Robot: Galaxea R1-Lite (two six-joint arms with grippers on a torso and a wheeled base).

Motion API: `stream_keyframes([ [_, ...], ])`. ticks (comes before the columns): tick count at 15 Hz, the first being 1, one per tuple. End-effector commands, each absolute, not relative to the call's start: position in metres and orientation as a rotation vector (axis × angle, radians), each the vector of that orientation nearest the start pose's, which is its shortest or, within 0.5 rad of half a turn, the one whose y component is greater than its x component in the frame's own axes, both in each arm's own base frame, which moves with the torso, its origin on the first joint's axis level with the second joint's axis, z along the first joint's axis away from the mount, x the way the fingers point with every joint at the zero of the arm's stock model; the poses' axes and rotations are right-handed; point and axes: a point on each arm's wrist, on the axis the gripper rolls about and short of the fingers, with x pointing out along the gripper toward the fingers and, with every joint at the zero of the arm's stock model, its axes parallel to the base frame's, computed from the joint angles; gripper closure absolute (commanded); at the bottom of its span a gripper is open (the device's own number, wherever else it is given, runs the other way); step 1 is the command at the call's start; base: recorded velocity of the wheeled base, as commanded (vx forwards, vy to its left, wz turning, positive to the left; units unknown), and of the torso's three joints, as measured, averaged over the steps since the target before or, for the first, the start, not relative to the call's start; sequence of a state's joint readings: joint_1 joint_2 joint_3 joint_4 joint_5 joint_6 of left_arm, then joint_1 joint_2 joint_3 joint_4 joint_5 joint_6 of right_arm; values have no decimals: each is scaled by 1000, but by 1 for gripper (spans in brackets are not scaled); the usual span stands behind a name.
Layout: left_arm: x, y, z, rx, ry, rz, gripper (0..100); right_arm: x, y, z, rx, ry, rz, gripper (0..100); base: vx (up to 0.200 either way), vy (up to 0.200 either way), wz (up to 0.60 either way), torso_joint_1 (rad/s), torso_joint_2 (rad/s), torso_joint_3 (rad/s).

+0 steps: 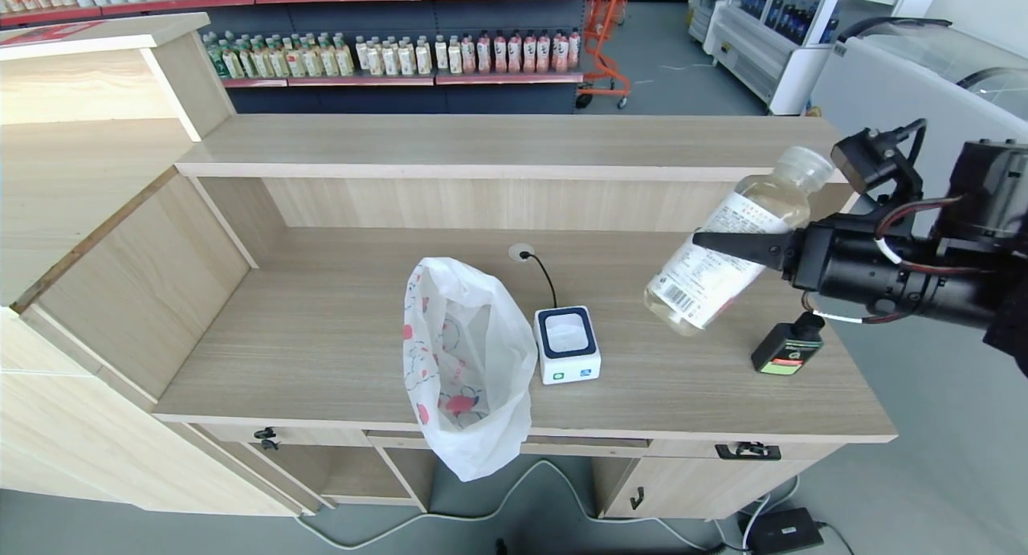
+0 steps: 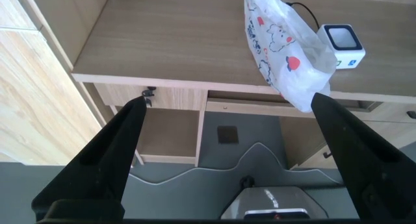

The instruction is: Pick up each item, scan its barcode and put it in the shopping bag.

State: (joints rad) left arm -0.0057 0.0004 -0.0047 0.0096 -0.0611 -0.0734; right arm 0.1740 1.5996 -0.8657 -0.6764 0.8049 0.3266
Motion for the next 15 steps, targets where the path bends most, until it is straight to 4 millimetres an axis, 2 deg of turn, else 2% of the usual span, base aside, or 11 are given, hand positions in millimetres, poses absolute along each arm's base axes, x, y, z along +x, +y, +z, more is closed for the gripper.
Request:
stream_keyframes([
  [1,-23,-1,76,-74,7,-67,0,234,67,269,297,130,1097,100,0,0,0,0,0,0],
  [4,-23,-1,76,-74,7,-67,0,203,84,289,358,155,1296,100,0,0,0,0,0,0],
  [8,-23,-1,76,-74,7,-67,0,164,81,307,409,217,1488,100,0,0,0,0,0,0],
  [15,-23,-1,76,-74,7,-67,0,140,77,309,438,279,1575,100,0,0,0,0,0,0],
])
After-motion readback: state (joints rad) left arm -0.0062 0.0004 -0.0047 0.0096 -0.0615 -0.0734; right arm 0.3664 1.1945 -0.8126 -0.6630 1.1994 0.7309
